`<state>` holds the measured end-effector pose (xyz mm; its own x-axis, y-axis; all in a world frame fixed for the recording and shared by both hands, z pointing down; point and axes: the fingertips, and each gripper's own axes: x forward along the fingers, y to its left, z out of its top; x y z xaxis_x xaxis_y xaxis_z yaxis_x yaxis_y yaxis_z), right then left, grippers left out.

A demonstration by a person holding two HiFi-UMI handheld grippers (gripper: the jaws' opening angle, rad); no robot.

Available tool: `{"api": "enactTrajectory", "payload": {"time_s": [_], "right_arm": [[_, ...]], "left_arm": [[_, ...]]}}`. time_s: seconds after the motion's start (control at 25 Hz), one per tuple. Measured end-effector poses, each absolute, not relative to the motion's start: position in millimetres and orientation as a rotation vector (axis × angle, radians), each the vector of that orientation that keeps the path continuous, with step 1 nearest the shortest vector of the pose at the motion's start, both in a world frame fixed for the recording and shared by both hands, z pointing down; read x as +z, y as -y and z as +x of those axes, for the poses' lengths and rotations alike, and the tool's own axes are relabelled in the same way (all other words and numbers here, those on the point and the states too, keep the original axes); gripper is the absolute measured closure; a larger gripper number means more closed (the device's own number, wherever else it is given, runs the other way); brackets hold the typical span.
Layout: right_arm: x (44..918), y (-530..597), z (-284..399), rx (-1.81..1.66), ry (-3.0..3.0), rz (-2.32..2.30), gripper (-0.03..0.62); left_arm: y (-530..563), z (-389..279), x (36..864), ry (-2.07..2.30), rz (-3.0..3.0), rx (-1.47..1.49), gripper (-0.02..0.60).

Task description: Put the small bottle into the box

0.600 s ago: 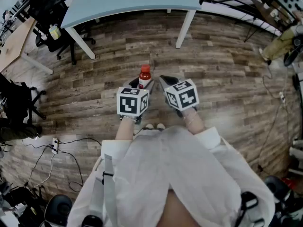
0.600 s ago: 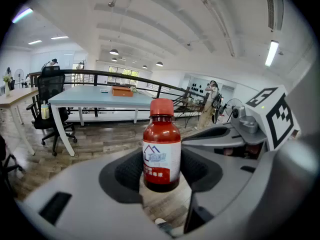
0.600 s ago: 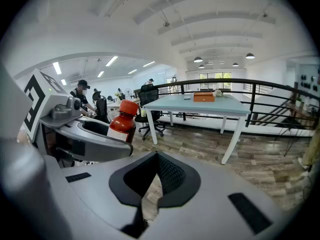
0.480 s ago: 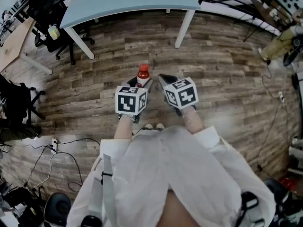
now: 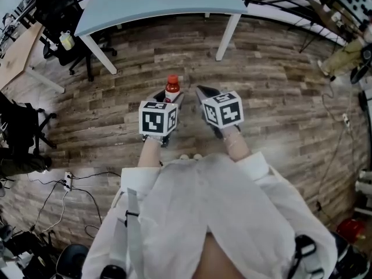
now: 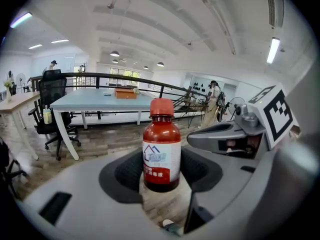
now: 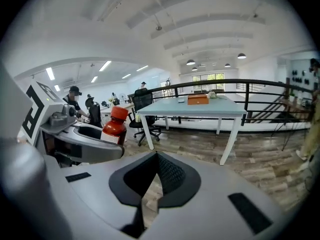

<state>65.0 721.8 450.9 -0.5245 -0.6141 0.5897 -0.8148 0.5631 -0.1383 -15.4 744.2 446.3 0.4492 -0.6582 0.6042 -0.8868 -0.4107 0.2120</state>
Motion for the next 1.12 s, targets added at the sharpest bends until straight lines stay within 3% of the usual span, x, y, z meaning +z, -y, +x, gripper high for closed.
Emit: {"api": "enactTrajectory", "payload": {"time_s": [0.64,1.12], "right_arm": [[463,-698,52,0.652,2.334,1.177,0.592],[458,-564,48,0.617,2.386,1.093,0.592]], "left_arm": [[-713,-35,454,1.225,2.224,0.565,0.364],[-592,-26,451,1.269,2.215,0.545,0.364]]}}
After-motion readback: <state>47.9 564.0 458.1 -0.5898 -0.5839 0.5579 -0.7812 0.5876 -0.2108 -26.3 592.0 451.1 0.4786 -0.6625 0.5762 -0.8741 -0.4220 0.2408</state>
